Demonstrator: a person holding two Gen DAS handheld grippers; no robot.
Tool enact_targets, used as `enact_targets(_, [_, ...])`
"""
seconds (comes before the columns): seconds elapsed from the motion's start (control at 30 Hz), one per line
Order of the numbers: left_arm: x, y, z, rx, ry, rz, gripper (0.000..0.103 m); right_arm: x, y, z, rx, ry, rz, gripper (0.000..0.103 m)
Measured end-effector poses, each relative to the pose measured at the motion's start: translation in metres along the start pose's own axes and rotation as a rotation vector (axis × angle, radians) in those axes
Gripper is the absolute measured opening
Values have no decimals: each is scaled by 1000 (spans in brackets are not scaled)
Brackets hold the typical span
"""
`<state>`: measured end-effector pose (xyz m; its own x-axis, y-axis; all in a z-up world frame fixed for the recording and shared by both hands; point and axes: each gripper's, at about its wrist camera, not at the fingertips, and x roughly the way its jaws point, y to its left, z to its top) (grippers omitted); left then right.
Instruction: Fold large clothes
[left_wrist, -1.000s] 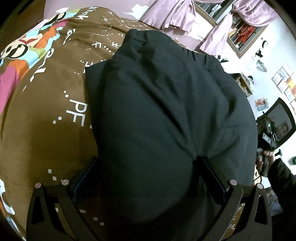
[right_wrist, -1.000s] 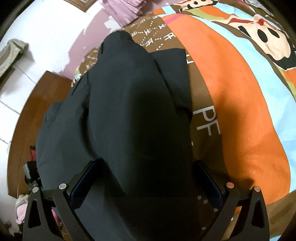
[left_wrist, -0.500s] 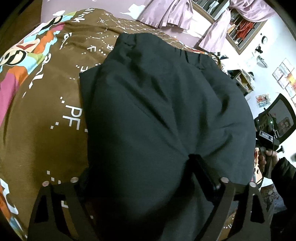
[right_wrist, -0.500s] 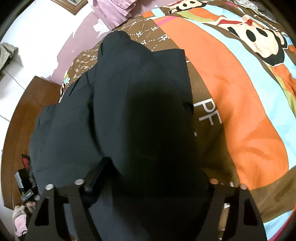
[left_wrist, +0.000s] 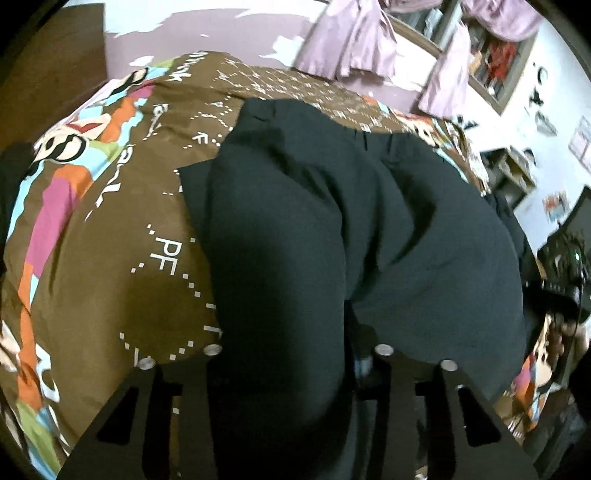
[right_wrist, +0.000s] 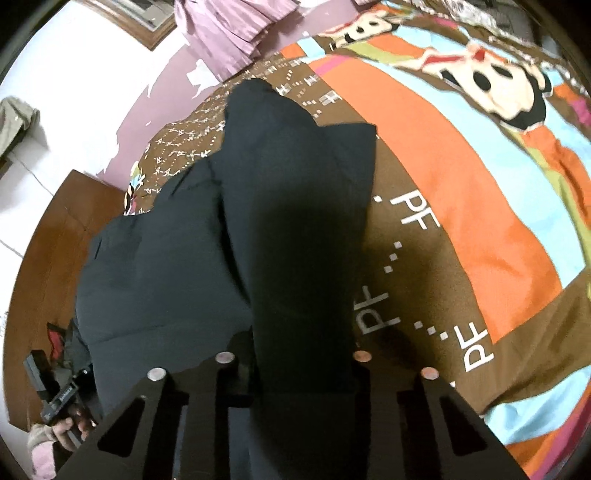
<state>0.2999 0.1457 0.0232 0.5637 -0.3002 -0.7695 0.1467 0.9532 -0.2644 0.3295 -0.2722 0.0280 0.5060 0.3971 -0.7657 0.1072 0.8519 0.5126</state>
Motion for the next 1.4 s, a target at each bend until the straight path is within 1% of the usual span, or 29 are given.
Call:
enact_targets(0.07, [-9,-3,1,-9,-29,-13,22,-8,11,-1,-29,-20,1,17])
enact_targets(0.13, [-20,-2,7,-25,-59,-43,18,-18,22,-1,-47,-47,30,15])
enact_targets(0.23, [-42,-6,23,-27,-106,-78,16,-35,51,0,-125,-84,63,14])
enact_targets(0.3, [-53,-9,33,-13,-132,-83,15,-45,71,3,-171,-104,90,13])
enact_targets(0.4, [-74,-14,41,9,-176,-62,15,-56,95,6,-218,-135,127,13])
enact_targets(0.57, [-107,-3,51,-8,-255,-29,15,-61,132,16,-283,-200,194,13])
enact_targets(0.63, [-118,4,55,-8,-291,-4,15,-57,144,19,-300,-220,223,13])
enact_targets(0.73, [-125,16,57,-18,-317,24,15,-44,161,24,-316,-231,248,13])
enact_targets(0.8, [-126,27,59,-33,-320,50,15,-33,171,25,-324,-224,256,13])
enact_targets(0.9, [-108,47,56,-64,-282,86,15,-7,176,24,-340,-196,236,13])
enact_targets(0.97, [-85,62,51,-87,-229,100,16,20,173,20,-331,-157,177,13])
enact_targets(1.0, [-72,68,47,-99,-200,123,18,28,169,19,-325,-149,142,15])
enact_targets(1.03, [-63,72,43,-104,-183,140,21,38,163,18,-315,-141,98,17])
enact_targets(1.07, [-56,73,41,-102,-169,155,25,44,157,16,-302,-136,80,17])
enact_targets(1.1, [-54,75,41,-100,-164,166,27,48,151,15,-291,-125,63,20])
enact_targets(1.17, [-51,75,40,-101,-155,185,37,53,140,13,-281,-110,27,24])
enact_targets(1.2, [-50,76,41,-108,-150,194,39,55,135,12,-277,-104,9,30])
enact_targets(1.23, [-49,76,41,-118,-145,200,43,56,133,12,-271,-100,-5,35])
enact_targets(1.3, [-48,81,39,-135,-138,216,53,55,130,10,-255,-109,-24,65])
enact_targets(1.33, [-48,82,38,-144,-136,231,63,53,129,9,-248,-118,-37,74])
enact_targets(1.37, [-49,84,36,-159,-138,264,72,52,129,7,-245,-127,-52,78])
enact_targets(1.4, [-49,84,36,-169,-143,286,75,51,130,6,-249,-135,-60,86])
